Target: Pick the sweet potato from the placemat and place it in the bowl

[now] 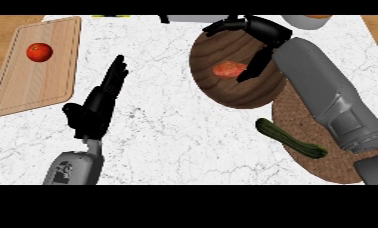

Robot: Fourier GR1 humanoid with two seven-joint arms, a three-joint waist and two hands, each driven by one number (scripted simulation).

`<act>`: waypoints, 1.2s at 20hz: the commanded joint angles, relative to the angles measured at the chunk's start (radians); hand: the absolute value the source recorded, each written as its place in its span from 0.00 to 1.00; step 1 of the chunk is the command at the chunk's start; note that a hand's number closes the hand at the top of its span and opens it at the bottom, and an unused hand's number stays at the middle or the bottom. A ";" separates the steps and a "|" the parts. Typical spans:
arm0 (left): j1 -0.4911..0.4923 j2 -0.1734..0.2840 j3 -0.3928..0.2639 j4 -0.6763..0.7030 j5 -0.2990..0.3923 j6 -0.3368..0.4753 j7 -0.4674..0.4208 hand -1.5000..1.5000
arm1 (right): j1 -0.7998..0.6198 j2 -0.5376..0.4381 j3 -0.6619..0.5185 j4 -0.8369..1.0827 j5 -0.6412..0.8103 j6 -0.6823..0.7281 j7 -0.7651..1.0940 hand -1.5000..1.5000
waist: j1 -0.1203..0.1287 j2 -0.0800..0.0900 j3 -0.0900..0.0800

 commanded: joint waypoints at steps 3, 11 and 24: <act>0.018 -0.001 -0.005 -0.008 0.001 -0.006 -0.008 0.50 | -0.064 -0.048 -0.108 0.064 -0.130 0.244 -0.073 0.00 | -0.007 -0.004 -0.001; -0.029 0.009 0.021 -0.006 0.014 -0.007 0.030 0.50 | -0.080 -0.134 -0.140 0.140 -0.203 0.432 0.027 0.00 | 0.002 0.005 0.001; 0.000 -0.020 -0.023 -0.028 -0.007 0.000 0.011 0.50 | -0.015 -0.204 -0.113 0.057 -0.268 0.577 0.064 0.00 | 0.034 0.019 0.004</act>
